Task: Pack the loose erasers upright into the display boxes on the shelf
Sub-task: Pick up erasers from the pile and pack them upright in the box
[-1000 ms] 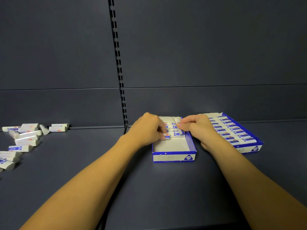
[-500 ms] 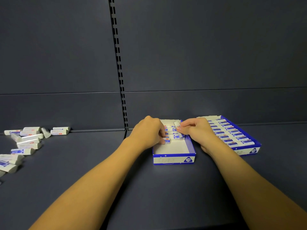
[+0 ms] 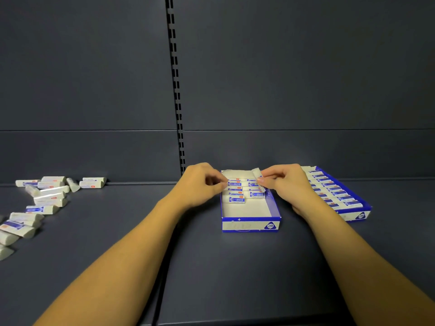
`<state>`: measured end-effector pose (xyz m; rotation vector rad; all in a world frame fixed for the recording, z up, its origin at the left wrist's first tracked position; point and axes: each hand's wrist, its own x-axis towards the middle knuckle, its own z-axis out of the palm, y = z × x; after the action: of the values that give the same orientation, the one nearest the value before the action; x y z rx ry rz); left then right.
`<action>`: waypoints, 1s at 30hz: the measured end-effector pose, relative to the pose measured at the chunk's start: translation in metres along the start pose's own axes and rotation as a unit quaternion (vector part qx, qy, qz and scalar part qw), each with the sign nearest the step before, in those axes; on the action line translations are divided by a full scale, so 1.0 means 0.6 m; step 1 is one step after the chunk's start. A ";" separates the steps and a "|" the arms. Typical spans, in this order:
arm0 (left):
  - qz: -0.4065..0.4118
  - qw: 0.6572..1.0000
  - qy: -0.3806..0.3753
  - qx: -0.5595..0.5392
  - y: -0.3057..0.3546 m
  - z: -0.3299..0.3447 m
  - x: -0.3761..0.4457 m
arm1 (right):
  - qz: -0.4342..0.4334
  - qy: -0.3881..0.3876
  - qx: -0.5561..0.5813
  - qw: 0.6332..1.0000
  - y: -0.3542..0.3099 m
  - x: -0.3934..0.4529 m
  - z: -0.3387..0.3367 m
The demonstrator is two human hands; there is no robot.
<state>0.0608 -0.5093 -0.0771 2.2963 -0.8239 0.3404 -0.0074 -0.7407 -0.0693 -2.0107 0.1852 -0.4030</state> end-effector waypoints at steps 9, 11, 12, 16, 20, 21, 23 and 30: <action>-0.006 0.999 0.034 -0.030 -0.016 0.023 -0.011 | -0.095 -0.055 -0.230 0.967 -0.008 -0.006 0.004; -0.005 0.999 0.038 -0.035 -0.017 0.026 -0.010 | -0.102 -0.083 -0.283 0.950 -0.014 -0.006 0.008; -0.006 0.999 0.038 -0.038 -0.017 0.026 -0.010 | -0.103 -0.091 -0.308 0.941 -0.016 -0.006 0.009; -0.007 0.998 0.035 -0.057 -0.020 0.028 -0.009 | -0.091 -0.109 -0.338 0.931 -0.016 -0.005 0.005; -0.013 0.996 0.041 -0.077 -0.021 0.028 -0.006 | -0.091 -0.114 -0.352 0.925 -0.020 -0.005 0.007; -0.013 0.996 0.042 -0.079 -0.021 0.029 -0.006 | -0.090 -0.116 -0.358 0.922 -0.021 -0.004 0.009; -0.010 0.996 0.041 -0.081 -0.021 0.028 -0.006 | -0.089 -0.120 -0.362 0.920 -0.021 -0.004 0.010; -0.013 0.996 0.041 -0.084 -0.022 0.028 -0.006 | -0.086 -0.099 -0.377 0.917 -0.026 -0.007 0.016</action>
<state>0.0668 -0.5114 -0.0979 2.1207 -0.7511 0.3366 -0.0085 -0.7242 -0.0603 -2.8288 0.0303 -0.2483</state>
